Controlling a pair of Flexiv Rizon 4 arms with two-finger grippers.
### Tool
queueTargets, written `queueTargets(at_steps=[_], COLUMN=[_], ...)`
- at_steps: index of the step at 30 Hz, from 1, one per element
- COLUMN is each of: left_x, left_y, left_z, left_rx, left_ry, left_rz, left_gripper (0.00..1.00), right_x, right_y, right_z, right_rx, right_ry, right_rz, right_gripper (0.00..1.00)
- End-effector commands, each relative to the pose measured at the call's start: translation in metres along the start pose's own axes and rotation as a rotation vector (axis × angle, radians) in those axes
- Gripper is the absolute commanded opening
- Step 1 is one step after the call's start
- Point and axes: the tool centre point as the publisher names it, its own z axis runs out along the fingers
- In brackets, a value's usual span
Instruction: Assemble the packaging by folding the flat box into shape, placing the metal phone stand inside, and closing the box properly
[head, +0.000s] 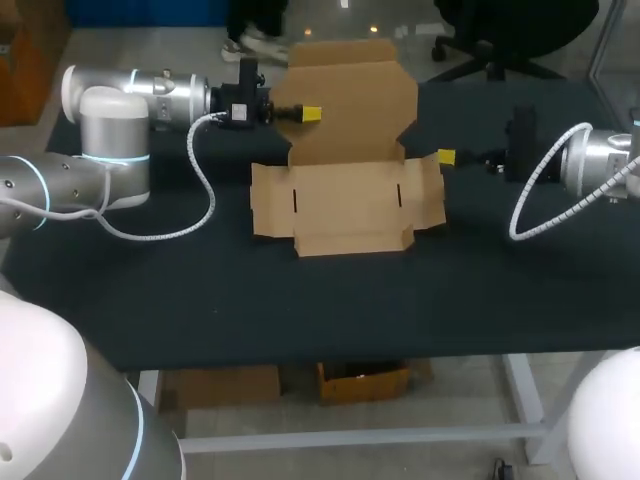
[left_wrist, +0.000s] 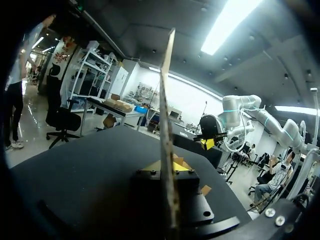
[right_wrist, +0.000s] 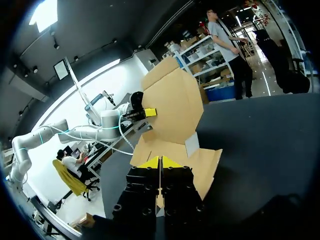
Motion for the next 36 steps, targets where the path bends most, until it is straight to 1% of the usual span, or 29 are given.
queueTargets(at_steps=[1,6,9,12,33,36], left_x=[-0.008,-0.006,-0.005,-0.005,-0.005,-0.005], left_y=[-0.004,-0.011,-0.015,-0.015,-0.015,-0.015], left_z=[0.001,0.002,0.001,0.001,0.001,0.001], left_rx=[0.001,0.001,0.001,0.001,0.001,0.001], left_ry=[0.042,0.039,0.035,0.035,0.035,0.035], left_rz=[0.019,0.041,0.050,0.050,0.050,0.050], left_gripper=[0.00,0.00,0.00,0.00,0.00,0.00], right_x=[0.014,0.025,0.031,0.036,0.036,0.041], right_y=[-0.003,-0.013,-0.018,-0.022,-0.022,-0.027], right_z=[-0.009,-0.017,-0.019,-0.021,-0.021,-0.013], right_rx=[0.033,0.056,0.085,0.127,0.127,0.148], right_ry=[-0.098,-0.112,-0.131,-0.141,-0.141,-0.133], right_rz=[-0.031,-0.078,-0.093,-0.098,-0.098,-0.125], right_gripper=[0.00,0.00,0.00,0.00,0.00,0.00])
